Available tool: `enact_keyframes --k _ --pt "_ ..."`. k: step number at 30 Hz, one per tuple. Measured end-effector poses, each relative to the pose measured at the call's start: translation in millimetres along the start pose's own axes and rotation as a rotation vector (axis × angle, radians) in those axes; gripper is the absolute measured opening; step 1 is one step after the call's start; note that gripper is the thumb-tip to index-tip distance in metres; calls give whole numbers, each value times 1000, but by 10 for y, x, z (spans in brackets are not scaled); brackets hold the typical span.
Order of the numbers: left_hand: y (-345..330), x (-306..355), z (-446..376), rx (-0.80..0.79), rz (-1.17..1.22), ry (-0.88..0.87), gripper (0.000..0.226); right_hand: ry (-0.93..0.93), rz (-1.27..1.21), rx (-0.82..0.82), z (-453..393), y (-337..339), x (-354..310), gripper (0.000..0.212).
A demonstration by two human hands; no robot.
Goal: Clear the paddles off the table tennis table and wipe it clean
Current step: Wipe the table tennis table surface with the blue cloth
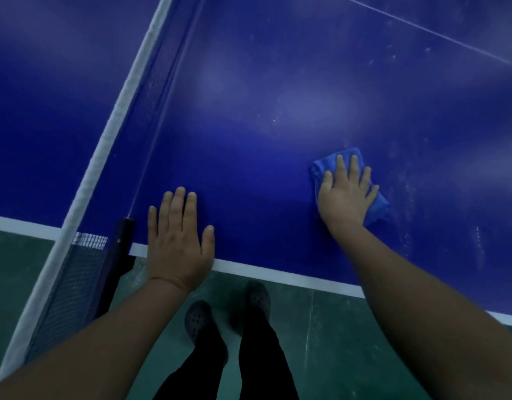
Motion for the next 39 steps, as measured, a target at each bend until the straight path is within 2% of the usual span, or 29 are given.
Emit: enact_keyframes --k 2,6,10,13,15,17,19,22,24,27,29,30,33,36,38,39 --pt "-24 -19 -50 -22 -53 -21 73 64 2 21 184 -86 -188 56" --pt "-53 -4 -54 29 -62 -29 74 473 106 67 691 -319 -754 57" --pt "-47 7 -32 151 -42 15 74 809 112 -27 846 -452 -1710 54" --pt "-49 15 -42 137 -44 59 74 997 123 -110 796 -483 -2394 52" --pt "-47 14 -44 101 -64 51 72 1037 161 -136 536 -435 -2687 51" --pt "-39 18 -52 68 -83 34 70 952 179 -111 134 -344 -2795 52" --pt "-33 15 -53 36 -93 26 69 768 140 -66 -221 -277 -2679 54" --pt "-21 11 -53 -13 -84 18 69 525 85 -55 -275 -287 -2462 56" --pt "-14 6 -50 -34 -86 14 68 543 83 -32 6 -349 -2590 56" --pt "-12 -6 -25 -51 -93 6 67 717 60 -91 347 -439 -2954 55" --pt "-11 -10 -42 -47 -102 -3 67 755 80 -101 251 -421 -2975 54" --pt "-12 -4 -47 -46 -107 -7 67 719 82 -81 107 -390 -2865 53" --pt "-4 -2 -52 -52 -104 -4 67 448 77 53 -466 -231 -2127 53" --pt "1 -8 -52 -79 -87 -4 68 87 2 44 -920 60 -1235 56" --pt "3 -16 -65 -92 -87 -6 68 -78 -51 59 -949 93 -1057 58" --pt "0 -15 -68 -94 -93 -7 68 -91 -57 87 -850 51 -1130 58"
Point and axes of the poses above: each hand's wrist, its own z-axis away from the middle knuckle, its own y-axis out of the back of the hand, x = y × z, the point moved 1 cm from there along -z, towards the middle knuckle, and after that the axes turned 7 degrees about -y, right-handed, at the moved point
